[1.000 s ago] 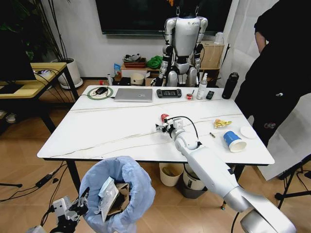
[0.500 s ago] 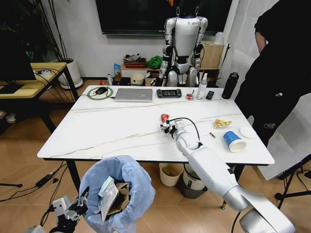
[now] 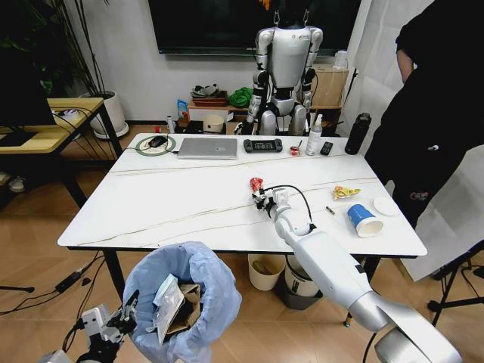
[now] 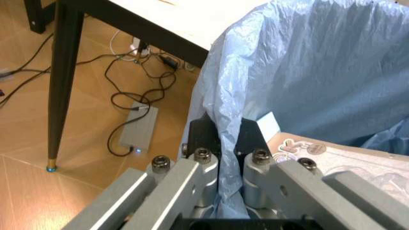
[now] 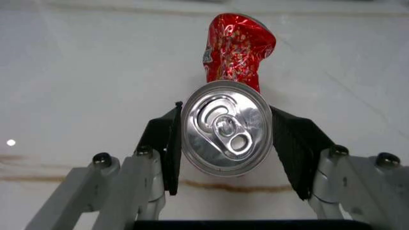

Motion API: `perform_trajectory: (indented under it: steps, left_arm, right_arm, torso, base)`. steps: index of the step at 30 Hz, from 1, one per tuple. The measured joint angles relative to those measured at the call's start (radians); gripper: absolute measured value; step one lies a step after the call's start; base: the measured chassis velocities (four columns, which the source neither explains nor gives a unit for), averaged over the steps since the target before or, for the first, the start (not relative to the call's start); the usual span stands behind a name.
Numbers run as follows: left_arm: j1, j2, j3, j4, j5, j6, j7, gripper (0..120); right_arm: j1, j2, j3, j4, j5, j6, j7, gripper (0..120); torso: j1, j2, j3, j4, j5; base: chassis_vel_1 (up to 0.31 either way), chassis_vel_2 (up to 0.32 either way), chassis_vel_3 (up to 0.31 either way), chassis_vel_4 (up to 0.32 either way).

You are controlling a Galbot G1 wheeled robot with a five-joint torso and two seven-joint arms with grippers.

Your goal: Pick up the trash bin and place the trash from the table into it.

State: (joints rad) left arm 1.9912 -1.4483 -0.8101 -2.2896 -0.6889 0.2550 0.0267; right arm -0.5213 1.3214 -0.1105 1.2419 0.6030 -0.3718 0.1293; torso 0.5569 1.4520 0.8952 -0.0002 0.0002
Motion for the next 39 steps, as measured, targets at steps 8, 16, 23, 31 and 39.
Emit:
perform_trajectory:
  steps: [8,16,23,31,39]
  left_arm:
    - [0.001,0.000,0.000,-0.003,-0.005,0.000,0.001,0]
    - [-0.001,0.001,0.000,0.000,-0.005,-0.001,0.002,0]
    - [-0.006,0.000,0.000,0.001,-0.005,-0.001,0.001,0]
    - [-0.010,-0.011,0.011,-0.004,0.002,0.000,-0.001,0]
    - [-0.005,-0.012,0.013,-0.016,0.004,0.000,-0.001,0]
  right_arm:
    - [-0.043,-0.110,0.016,0.286,0.218,0.004,-0.050,43]
    - [-0.084,-0.240,-0.005,0.556,0.345,0.008,-0.082,43]
    - [-0.174,-0.407,-0.126,0.916,0.432,0.067,-0.186,43]
    - [-0.208,-0.451,-0.365,0.943,0.333,0.111,-0.202,43]
    - [-0.216,-0.439,-0.371,0.907,0.308,0.114,-0.178,62]
  torso:
    - [0.000,0.000,0.000,-0.0003,-0.0002]
    - [0.000,0.000,0.000,-0.0003,-0.0001]
    - [0.000,0.000,0.000,-0.0003,0.0001]
    - [0.000,0.000,0.000,-0.0003,-0.0002]
    - [0.000,0.000,0.000,-0.0002,-0.0002]
  base:
    - [0.000,0.000,0.000,0.000]
    - [0.000,0.000,0.000,0.000]
    - [0.000,0.000,0.000,0.000]
    - [0.000,0.000,0.000,0.000]
    - [0.000,0.000,0.000,0.000]
